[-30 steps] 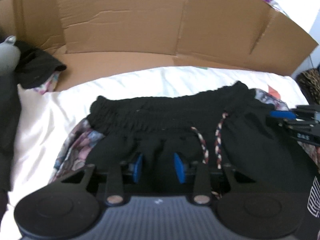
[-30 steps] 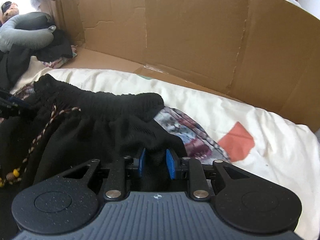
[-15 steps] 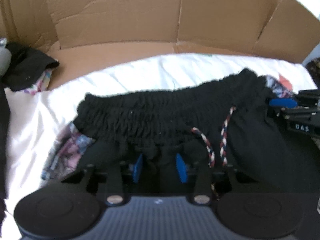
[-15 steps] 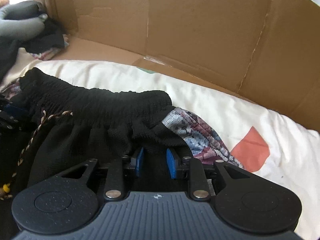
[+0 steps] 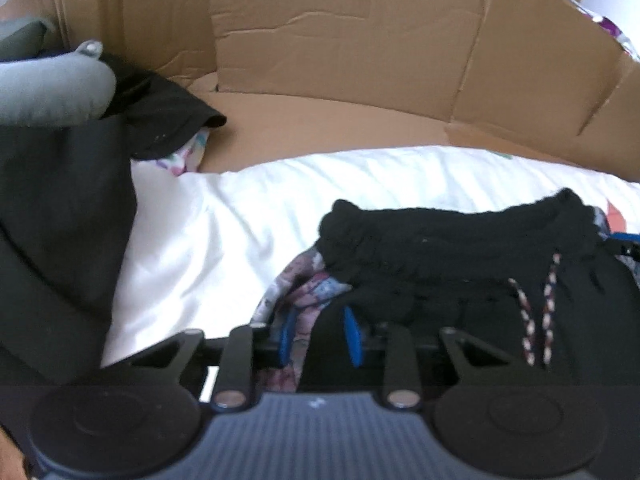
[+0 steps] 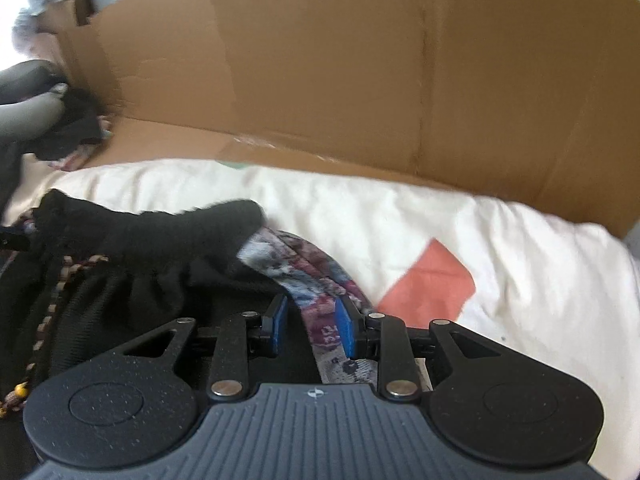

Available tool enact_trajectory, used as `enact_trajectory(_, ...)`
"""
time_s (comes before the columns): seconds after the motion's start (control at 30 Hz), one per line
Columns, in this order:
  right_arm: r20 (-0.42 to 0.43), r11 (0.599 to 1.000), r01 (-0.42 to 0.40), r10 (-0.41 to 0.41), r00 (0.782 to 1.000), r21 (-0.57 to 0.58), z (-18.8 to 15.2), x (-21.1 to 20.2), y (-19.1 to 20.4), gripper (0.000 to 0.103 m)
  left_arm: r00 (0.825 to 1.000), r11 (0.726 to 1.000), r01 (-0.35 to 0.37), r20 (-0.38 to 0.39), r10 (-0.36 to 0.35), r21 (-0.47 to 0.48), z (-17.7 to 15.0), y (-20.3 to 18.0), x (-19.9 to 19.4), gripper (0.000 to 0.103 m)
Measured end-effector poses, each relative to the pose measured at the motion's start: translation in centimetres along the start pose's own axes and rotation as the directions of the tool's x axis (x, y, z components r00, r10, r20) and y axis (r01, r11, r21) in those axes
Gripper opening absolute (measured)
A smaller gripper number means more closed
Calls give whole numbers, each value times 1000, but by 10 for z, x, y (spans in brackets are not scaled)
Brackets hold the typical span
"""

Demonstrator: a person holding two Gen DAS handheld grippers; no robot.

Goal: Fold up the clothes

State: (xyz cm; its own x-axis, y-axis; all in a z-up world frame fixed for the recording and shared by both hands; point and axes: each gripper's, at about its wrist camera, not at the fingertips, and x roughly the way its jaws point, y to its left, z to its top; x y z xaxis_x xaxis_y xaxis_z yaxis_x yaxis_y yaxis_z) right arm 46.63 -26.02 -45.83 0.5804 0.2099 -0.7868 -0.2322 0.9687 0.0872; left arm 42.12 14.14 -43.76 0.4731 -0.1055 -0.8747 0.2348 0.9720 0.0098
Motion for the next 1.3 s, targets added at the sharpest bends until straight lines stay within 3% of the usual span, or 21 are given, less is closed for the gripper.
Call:
enact_trajectory(0.17, 12, 994, 89, -89, 996, -66, 2, 11, 9, 33, 1000, 1000, -14, 4, 14, -21, -2, 6, 6, 28)
enact_trajectory(0.23, 5, 987, 138, -138, 990, -78, 6, 16, 9, 51, 1000, 999, -5, 0, 5, -33, -2, 10, 5, 27)
enact_trajectory(0.33, -5, 994, 105, -105, 994, -10, 11, 13, -2, 50, 1000, 998, 2, -13, -3, -65, 0, 16, -3, 22)
enact_trajectory(0.57, 90, 999, 43, -44, 995, 10, 8, -25, -6, 48, 1000, 1000, 15, 13, -15, 7, -13, 21, -32, 21)
enact_trajectory(0.73, 139, 1000, -2, 2, 990, -4, 3, -50, -2, 46, 1000, 1000, -11, -28, 12, 15, -29, 37, -31, 6)
enact_trajectory(0.93, 90, 997, -72, 72, 993, -11, -17, -60, 11, 46, 999, 1000, -7, -52, 6, -23, -36, 53, -17, 3)
enact_trajectory(1.3, 23, 997, -68, 70, 997, -43, -60, -77, 6, 46, 999, 1000, 27, -46, -28, -10, -49, 48, -45, 6)
